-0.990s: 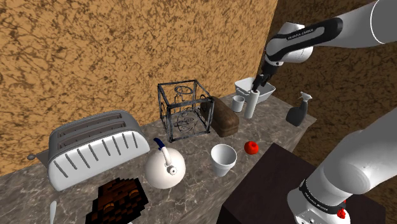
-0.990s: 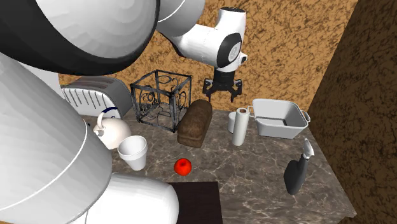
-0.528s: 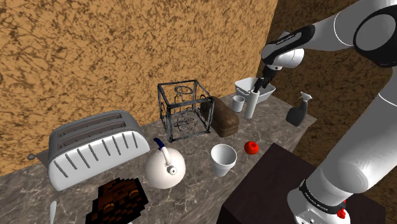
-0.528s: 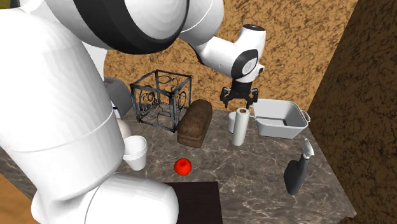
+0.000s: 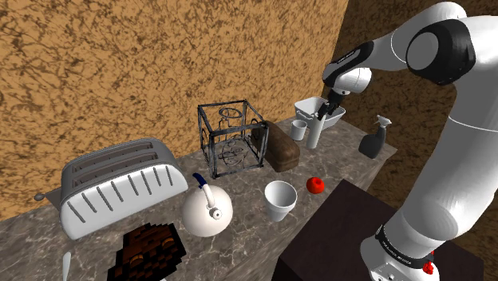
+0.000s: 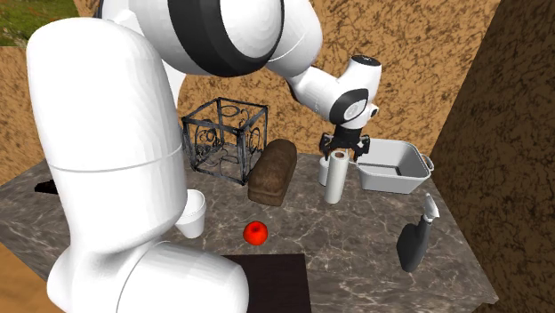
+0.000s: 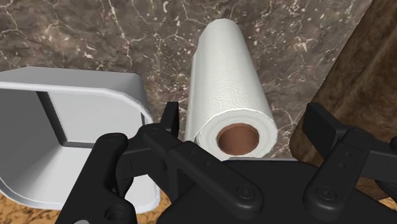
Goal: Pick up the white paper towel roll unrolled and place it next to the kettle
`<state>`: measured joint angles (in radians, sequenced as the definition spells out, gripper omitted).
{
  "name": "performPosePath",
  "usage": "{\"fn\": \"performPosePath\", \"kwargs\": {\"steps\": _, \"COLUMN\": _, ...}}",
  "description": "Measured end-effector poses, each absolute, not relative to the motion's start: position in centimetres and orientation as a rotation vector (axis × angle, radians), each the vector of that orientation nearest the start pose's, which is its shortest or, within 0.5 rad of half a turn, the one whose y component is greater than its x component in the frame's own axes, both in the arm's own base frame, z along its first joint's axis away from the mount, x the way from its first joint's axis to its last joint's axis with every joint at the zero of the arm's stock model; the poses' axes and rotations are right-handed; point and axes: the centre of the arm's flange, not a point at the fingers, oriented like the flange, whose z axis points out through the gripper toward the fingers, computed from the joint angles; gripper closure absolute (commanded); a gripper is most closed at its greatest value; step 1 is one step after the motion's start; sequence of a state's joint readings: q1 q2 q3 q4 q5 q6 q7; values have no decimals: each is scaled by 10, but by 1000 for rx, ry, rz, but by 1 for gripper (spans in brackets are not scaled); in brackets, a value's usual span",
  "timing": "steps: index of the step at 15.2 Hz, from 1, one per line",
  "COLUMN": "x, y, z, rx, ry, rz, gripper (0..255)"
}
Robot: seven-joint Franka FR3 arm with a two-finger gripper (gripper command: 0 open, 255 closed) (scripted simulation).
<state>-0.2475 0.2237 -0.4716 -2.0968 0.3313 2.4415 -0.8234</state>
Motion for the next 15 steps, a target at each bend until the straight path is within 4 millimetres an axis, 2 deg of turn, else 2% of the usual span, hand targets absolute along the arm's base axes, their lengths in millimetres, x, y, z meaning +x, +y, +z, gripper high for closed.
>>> {"fn": "performPosePath", "kwargs": {"steps": 4, "x": 451, "y": -383, "z": 324, "rx": -3133, "ry": 182, "rz": -318, "gripper": 0}}
{"fn": "performPosePath", "kwargs": {"steps": 9, "x": 451, "y": -383, "z": 322, "rx": -3133, "ry": 182, "rz": -319, "gripper": 0}}
{"fn": "performPosePath", "kwargs": {"steps": 10, "x": 451, "y": -383, "z": 322, "rx": -3133, "ry": 182, "rz": -319, "gripper": 255}}
{"fn": "performPosePath", "kwargs": {"steps": 15, "x": 451, "y": -383, "z": 323, "rx": -3134, "ry": 182, "rz": -320, "gripper": 255}}
